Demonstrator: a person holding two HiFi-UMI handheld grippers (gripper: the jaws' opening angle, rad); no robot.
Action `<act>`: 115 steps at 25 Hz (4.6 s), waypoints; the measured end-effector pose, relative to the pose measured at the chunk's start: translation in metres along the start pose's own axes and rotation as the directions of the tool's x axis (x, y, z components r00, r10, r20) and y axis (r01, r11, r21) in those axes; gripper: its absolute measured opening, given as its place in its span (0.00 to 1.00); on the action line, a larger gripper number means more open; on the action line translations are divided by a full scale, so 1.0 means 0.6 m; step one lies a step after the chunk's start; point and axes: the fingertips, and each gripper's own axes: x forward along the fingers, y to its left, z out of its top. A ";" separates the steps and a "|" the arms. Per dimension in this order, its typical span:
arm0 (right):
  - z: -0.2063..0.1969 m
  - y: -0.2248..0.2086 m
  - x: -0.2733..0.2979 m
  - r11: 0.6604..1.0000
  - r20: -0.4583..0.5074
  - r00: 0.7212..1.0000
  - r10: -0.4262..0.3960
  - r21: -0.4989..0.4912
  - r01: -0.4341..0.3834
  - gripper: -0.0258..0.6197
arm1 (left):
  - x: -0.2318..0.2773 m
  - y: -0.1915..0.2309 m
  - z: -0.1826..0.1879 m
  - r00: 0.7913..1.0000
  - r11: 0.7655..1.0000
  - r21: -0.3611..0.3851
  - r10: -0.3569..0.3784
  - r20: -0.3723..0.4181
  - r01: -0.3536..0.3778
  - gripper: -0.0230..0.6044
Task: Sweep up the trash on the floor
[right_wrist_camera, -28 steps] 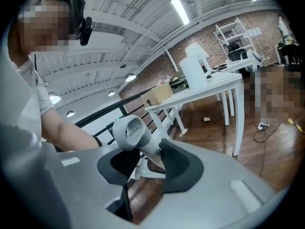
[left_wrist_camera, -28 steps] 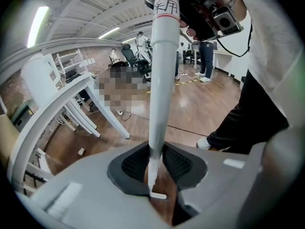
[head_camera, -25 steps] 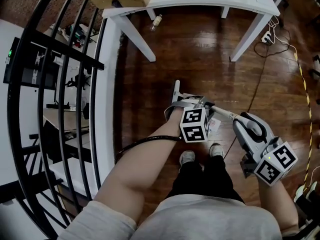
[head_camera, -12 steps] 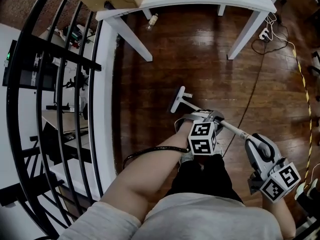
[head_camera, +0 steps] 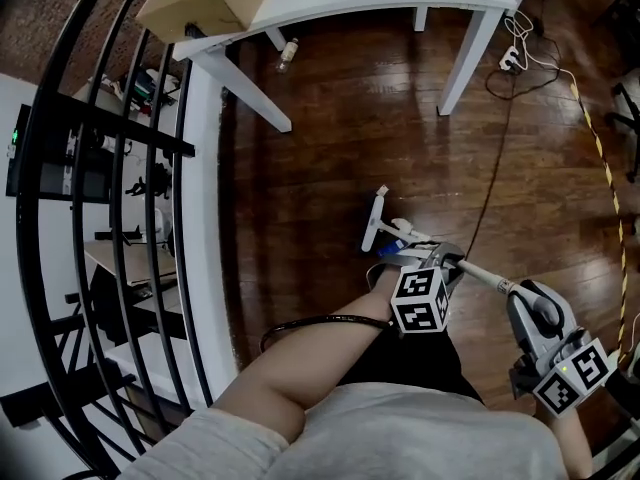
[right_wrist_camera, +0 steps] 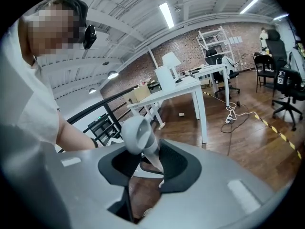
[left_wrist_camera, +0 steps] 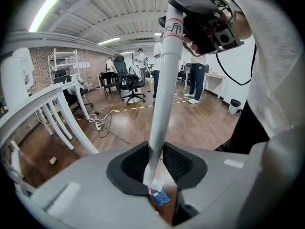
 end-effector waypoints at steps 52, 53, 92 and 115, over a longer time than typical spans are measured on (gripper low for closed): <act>0.071 0.002 -0.089 0.844 -0.128 0.922 0.367 -0.371 -0.387 0.23 | 0.019 -0.018 0.133 0.964 0.943 -0.197 0.263 -0.048 -0.267 0.17; 0.072 0.009 -0.086 0.831 -0.139 0.914 0.381 -0.381 -0.404 0.23 | 0.012 -0.016 0.130 0.959 0.937 -0.207 0.278 -0.052 -0.282 0.17; -0.083 0.475 -0.432 0.679 -0.139 0.794 0.592 -0.445 -0.584 0.23 | -0.322 -0.504 0.171 0.898 0.868 -0.248 0.440 -0.017 -0.430 0.18; -0.105 0.320 -0.654 0.621 -0.152 0.755 0.638 -0.478 -0.621 0.23 | -0.167 -0.606 0.361 0.910 0.875 -0.252 0.404 -0.091 -0.414 0.18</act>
